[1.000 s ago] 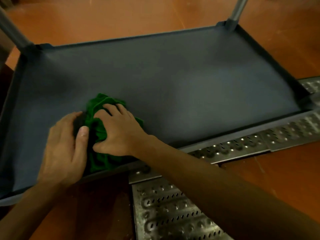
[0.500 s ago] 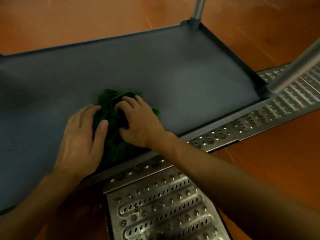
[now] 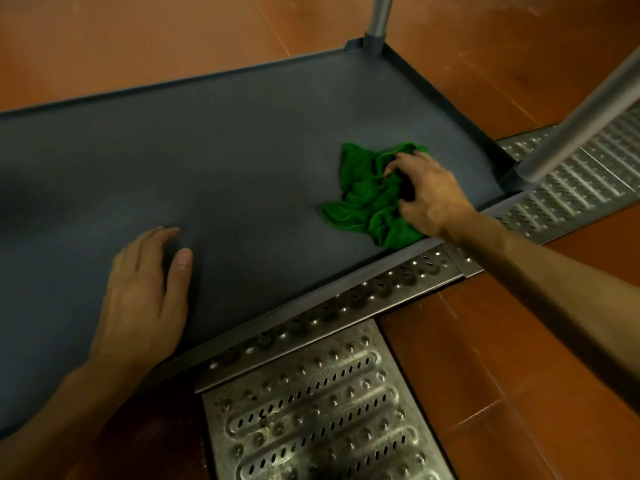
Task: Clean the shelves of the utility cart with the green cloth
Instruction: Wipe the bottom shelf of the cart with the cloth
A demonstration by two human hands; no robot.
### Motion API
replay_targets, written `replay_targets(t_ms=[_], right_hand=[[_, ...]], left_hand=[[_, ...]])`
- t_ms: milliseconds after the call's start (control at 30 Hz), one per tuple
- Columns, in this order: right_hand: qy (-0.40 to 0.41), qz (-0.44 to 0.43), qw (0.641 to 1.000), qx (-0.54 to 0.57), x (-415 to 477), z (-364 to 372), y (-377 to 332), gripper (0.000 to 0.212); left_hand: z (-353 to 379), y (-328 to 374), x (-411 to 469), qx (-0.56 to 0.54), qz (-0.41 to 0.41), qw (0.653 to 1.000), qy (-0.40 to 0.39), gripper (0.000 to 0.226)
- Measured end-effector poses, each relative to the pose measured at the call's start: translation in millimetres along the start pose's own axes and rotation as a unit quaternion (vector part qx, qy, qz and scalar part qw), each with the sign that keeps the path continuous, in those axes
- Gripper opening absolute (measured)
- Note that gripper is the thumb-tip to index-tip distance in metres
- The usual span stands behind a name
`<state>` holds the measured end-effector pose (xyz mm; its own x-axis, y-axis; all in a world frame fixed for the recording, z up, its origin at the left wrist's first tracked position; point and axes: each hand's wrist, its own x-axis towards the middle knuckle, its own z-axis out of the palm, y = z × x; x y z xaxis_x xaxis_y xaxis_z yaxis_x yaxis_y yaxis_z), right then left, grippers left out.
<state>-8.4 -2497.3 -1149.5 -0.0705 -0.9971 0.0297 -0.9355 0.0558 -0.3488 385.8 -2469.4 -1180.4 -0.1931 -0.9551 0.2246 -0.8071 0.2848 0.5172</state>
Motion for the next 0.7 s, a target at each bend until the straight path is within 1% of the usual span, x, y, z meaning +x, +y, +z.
replay_targets(t_ms=[200, 333, 433, 533, 567, 700], right_hand=[[-0.005, 0.092, 0.993, -0.066, 1, -26, 56, 0.054], [-0.008, 0.164, 0.985, -0.061, 2, -37, 84, 0.059], [-0.005, 0.214, 0.976, -0.038, 4, -37, 86, 0.063], [-0.006, 0.247, 0.969, 0.028, 5, -31, 73, 0.066], [-0.005, 0.252, 0.967, 0.035, 4, -28, 68, 0.066], [0.007, 0.237, 0.971, -0.037, -4, -13, 45, 0.075]], left_hand=[[-2, 0, -2, -0.013, -0.018, 1.000, 0.007, 0.062], [-1, -2, -1, -0.014, -0.020, 1.000, 0.003, 0.064], [-1, -3, -1, -0.008, -0.015, 1.000, -0.002, 0.062], [0, -3, 0, -0.007, -0.019, 1.000, -0.001, 0.060], [1, -3, 0, -0.008, -0.021, 1.000, -0.001, 0.060], [4, -3, 2, 0.001, -0.017, 1.000, -0.010, 0.060]])
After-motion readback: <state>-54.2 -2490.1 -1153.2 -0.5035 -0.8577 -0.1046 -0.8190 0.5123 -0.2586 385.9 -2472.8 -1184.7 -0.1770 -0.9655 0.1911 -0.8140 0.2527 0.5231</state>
